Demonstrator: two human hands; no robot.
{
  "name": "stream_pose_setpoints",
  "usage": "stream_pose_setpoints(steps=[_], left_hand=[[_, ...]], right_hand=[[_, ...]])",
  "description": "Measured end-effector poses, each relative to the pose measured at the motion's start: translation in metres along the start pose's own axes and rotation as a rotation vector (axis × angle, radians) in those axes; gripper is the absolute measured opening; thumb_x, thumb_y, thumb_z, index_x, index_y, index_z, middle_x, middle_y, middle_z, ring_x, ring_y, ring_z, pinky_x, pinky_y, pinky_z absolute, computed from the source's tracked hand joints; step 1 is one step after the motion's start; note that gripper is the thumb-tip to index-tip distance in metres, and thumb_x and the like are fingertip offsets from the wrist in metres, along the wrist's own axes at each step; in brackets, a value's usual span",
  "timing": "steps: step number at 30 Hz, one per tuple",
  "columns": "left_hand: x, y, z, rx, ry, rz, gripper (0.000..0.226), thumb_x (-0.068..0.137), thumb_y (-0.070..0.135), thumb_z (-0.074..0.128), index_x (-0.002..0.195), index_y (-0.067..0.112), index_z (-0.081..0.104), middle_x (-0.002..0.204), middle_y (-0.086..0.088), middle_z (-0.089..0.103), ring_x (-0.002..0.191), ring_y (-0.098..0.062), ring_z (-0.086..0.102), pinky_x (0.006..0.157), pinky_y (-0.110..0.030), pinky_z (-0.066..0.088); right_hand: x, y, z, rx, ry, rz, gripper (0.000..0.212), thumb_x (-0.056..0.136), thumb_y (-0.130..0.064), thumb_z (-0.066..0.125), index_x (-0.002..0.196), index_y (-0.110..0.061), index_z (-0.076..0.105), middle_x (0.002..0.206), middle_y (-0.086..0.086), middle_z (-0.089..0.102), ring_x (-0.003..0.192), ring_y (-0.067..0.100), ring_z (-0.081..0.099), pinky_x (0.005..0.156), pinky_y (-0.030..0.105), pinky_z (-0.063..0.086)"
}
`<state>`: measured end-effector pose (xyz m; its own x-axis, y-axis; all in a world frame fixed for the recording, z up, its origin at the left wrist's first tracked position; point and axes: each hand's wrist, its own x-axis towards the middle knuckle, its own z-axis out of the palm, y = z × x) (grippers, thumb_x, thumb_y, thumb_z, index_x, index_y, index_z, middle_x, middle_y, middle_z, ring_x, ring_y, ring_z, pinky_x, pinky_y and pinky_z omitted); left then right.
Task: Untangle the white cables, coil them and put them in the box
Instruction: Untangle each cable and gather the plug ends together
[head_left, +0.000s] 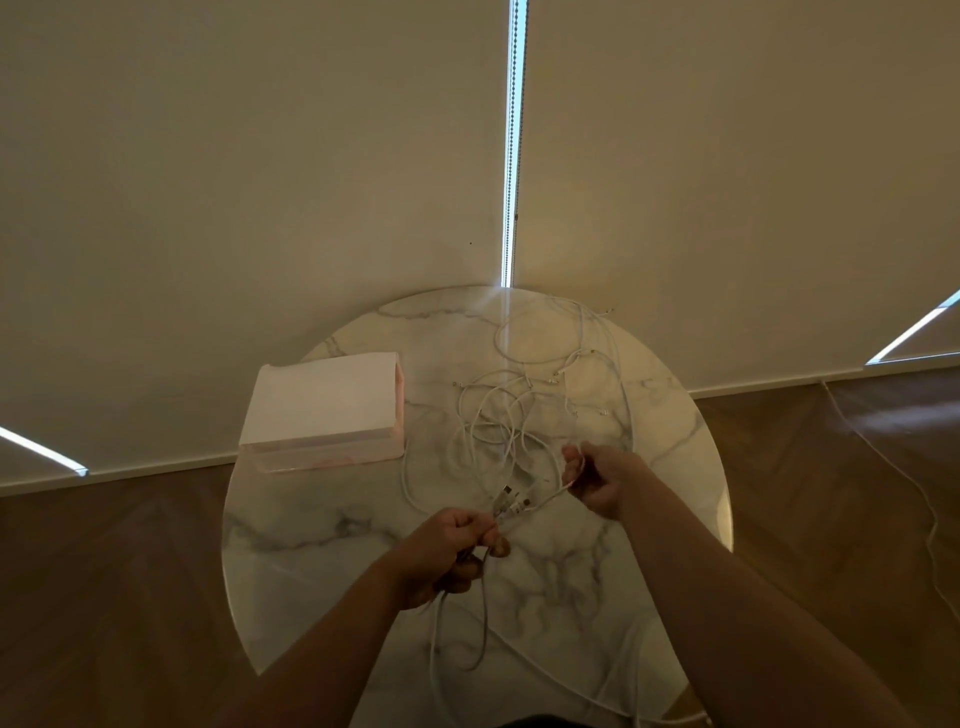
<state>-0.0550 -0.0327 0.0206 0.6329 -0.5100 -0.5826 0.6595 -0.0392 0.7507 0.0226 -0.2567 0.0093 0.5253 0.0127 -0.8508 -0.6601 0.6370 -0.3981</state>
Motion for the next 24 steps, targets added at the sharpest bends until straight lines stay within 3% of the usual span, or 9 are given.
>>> stream_pose_setpoints(steps=[5,9,11,16,19,24], left_hand=[[0.0,0.004,0.002,-0.084,0.087,0.055,0.033,0.105,0.02,0.035,0.075,0.013,0.047,0.082,-0.004,0.061,0.042,-0.006,0.017,0.04,-0.017,0.019],[0.008,0.012,0.006,-0.209,0.187,0.134,0.032,0.106,0.024,0.032,0.081,0.012,0.048,0.069,-0.002,0.052,0.043,-0.007,0.02,0.04,-0.019,0.018],[0.012,0.012,0.01,-0.163,0.238,0.139,0.032,0.106,0.027,0.031,0.084,0.013,0.05,0.063,-0.001,0.05,0.045,-0.009,0.023,0.042,-0.022,0.017],[0.013,0.006,0.019,0.032,0.243,0.104,0.036,0.105,0.029,0.037,0.079,0.013,0.056,0.055,0.001,0.041,0.045,-0.01,0.028,0.047,-0.027,0.016],[0.012,0.004,0.021,0.01,0.222,0.104,0.038,0.105,0.03,0.038,0.075,0.014,0.054,0.054,0.002,0.034,0.045,-0.011,0.024,0.05,-0.03,0.013],[0.011,0.003,0.022,-0.006,0.222,0.118,0.038,0.104,0.028,0.041,0.069,0.014,0.049,0.053,0.002,0.031,0.046,-0.011,0.021,0.047,-0.028,0.015]], right_hand=[[-0.04,-0.035,0.024,-0.291,-0.347,-0.365,0.022,0.102,-0.012,0.045,0.101,-0.001,0.063,0.062,0.004,0.049,0.041,0.013,0.035,0.042,0.025,0.036],[-0.043,-0.037,0.029,-0.571,-0.225,-0.455,0.023,0.104,-0.015,0.045,0.108,-0.004,0.064,0.058,0.006,0.046,0.038,0.013,0.033,0.042,0.025,0.04],[-0.041,-0.029,0.03,-0.658,-0.191,-0.441,0.023,0.104,-0.014,0.044,0.106,-0.005,0.065,0.059,0.007,0.049,0.038,0.014,0.036,0.043,0.027,0.042],[-0.042,-0.027,0.039,-0.598,-0.113,-0.414,0.021,0.097,-0.001,0.044,0.093,0.001,0.064,0.064,0.01,0.055,0.044,0.015,0.046,0.047,0.028,0.045],[-0.041,-0.035,0.042,-0.428,-0.122,-0.361,0.018,0.092,0.001,0.042,0.089,0.003,0.061,0.065,0.009,0.051,0.041,0.012,0.039,0.039,0.022,0.034],[-0.032,-0.032,0.035,-0.614,-0.078,-0.381,0.025,0.103,-0.017,0.044,0.105,-0.001,0.063,0.057,0.005,0.042,0.038,0.01,0.026,0.036,0.019,0.021]])
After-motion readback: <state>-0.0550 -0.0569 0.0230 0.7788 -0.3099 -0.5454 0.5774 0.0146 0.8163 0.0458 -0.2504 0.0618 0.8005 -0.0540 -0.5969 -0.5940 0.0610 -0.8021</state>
